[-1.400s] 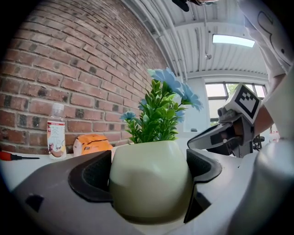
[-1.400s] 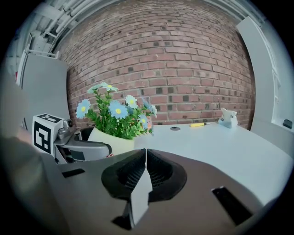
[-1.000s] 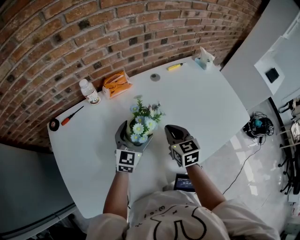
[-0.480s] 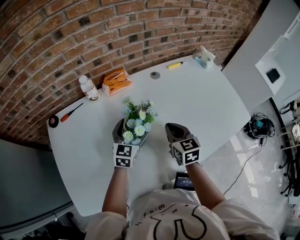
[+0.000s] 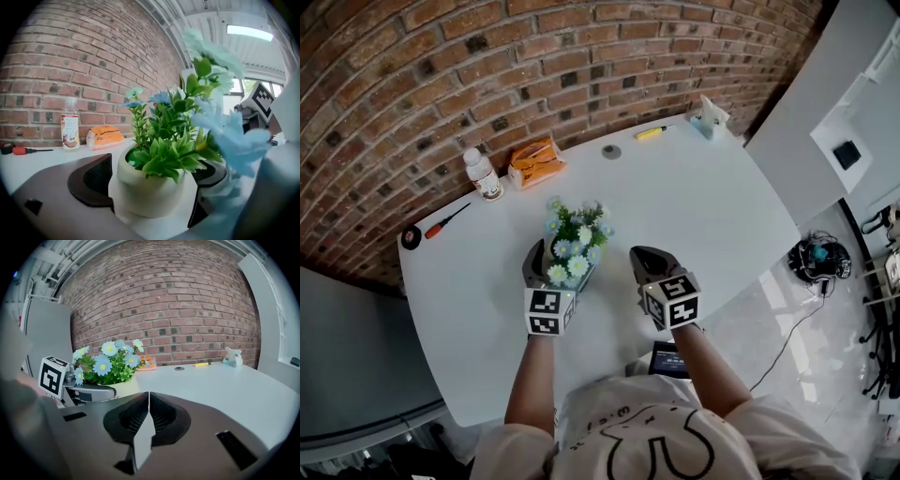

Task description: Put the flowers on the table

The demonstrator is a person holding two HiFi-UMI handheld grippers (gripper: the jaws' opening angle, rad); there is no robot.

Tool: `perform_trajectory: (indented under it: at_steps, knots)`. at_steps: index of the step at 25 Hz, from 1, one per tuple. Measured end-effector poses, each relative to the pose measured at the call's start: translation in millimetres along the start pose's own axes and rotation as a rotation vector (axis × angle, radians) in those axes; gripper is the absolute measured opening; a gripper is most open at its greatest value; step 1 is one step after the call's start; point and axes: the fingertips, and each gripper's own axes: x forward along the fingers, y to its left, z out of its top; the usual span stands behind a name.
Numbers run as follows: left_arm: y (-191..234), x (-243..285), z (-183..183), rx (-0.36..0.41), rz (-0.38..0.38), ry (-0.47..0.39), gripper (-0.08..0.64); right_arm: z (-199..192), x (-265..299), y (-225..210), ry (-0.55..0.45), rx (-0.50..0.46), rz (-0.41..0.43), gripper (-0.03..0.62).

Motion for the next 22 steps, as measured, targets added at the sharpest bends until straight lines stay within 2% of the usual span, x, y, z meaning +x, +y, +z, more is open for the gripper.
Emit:
perform_trajectory:
  at_steps: [10,15,22]
  knots:
    - [-8,-24,17,-0.07,0.026,-0.002,0.506,14,-27,8,-0.013,-0.002,0.016,0.02]
    - [-16,-39,30,-0.072,0.031,0.003,0.505,23,-43,14,-0.019,0.007,0.02,0.02]
    - [-15,-69,52,-0.112,0.078,-0.009,0.505,41,-65,21,-0.035,0.028,0.025,0.02]
